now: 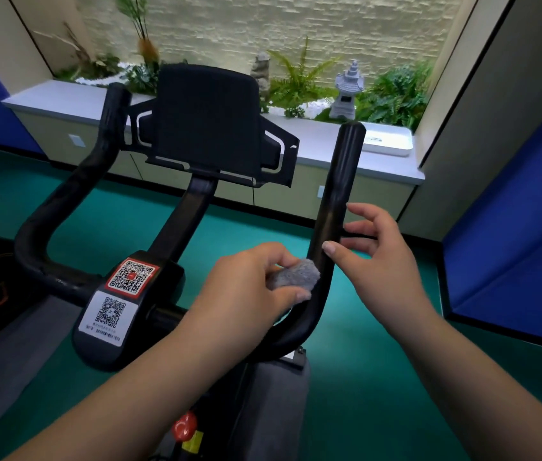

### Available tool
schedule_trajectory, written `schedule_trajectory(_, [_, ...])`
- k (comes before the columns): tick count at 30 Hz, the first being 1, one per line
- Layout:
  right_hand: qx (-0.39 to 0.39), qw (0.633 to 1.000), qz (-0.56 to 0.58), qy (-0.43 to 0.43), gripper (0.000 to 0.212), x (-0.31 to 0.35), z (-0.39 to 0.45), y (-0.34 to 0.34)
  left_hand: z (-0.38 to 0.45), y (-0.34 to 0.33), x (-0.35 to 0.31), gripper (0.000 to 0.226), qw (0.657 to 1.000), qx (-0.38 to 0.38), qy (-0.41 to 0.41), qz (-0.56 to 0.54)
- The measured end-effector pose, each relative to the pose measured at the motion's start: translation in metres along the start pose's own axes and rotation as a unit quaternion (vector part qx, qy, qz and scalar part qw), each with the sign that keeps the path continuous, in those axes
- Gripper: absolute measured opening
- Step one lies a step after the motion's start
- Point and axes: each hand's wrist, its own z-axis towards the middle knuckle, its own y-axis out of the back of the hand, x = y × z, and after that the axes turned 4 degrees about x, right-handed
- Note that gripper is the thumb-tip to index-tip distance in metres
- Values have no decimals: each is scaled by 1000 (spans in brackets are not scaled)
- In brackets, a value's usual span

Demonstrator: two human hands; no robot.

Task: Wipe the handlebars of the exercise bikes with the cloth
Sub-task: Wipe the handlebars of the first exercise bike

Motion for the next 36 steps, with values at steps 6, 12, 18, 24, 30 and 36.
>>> schedule_trajectory(6, [16,1000,6,11,50,0,10,8,38,-15,-22,17,988,-108,51,-100])
schedule_trajectory(12, [39,999,17,19,60,-1,21,19,26,-11,-15,20,993,-53,95,-47])
schedule_trajectory(18, [32,999,27,24,62,1,34,19,50,-21,-27,14,984,-121,75,-112])
schedule_trajectory(24, [4,999,38,36,59,3,49,19,57,-30,-30,9,981,-150,19,-121])
schedule_trajectory(30, [11,997,52,52,58,7,65,17,65,-33,-40,18,979,-170,10,-113])
schedule_trajectory(36, [20,995,46,85,53,11,97,35,78,-43,-49,38,978,-208,-2,-25])
